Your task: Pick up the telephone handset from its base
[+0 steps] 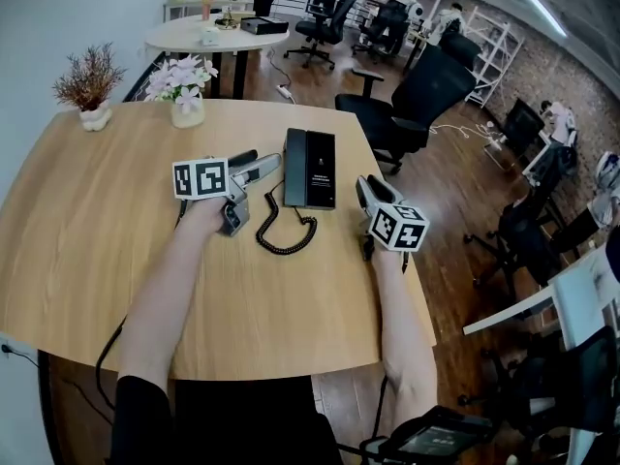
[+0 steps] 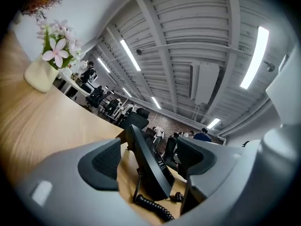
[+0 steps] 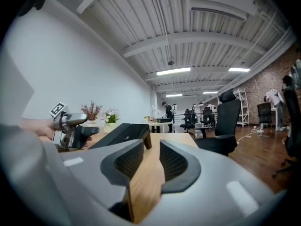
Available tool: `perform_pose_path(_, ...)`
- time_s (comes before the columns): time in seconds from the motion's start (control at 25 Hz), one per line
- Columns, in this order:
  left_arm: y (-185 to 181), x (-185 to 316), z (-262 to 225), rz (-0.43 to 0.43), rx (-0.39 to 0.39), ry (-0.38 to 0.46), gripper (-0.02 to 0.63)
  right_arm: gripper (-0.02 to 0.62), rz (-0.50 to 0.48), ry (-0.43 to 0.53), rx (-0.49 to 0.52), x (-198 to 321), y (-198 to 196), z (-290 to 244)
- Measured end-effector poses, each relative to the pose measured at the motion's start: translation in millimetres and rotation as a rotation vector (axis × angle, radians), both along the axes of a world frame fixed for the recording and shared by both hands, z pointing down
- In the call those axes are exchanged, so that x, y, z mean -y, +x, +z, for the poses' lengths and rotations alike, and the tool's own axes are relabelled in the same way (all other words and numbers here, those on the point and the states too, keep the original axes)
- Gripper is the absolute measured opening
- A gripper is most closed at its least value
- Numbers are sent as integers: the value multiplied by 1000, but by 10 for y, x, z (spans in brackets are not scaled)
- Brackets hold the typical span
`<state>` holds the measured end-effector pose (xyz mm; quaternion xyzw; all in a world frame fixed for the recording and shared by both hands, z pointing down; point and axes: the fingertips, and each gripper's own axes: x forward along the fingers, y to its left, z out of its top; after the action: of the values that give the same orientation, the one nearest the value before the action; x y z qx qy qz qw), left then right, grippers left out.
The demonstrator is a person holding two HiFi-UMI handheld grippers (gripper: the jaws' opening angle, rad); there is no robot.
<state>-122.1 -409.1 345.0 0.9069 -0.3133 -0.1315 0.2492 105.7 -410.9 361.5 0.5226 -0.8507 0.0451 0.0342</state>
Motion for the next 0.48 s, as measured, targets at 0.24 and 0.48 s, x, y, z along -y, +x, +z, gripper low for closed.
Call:
perform_pose_path(0.24,207,194,7,49,21,0,362,100,-17,0,-5,-26,-56,-16)
perform_pose_path(0.48,287,310,234,68,224,-63,137,98,-23,8,-1,-21,-90,-8)
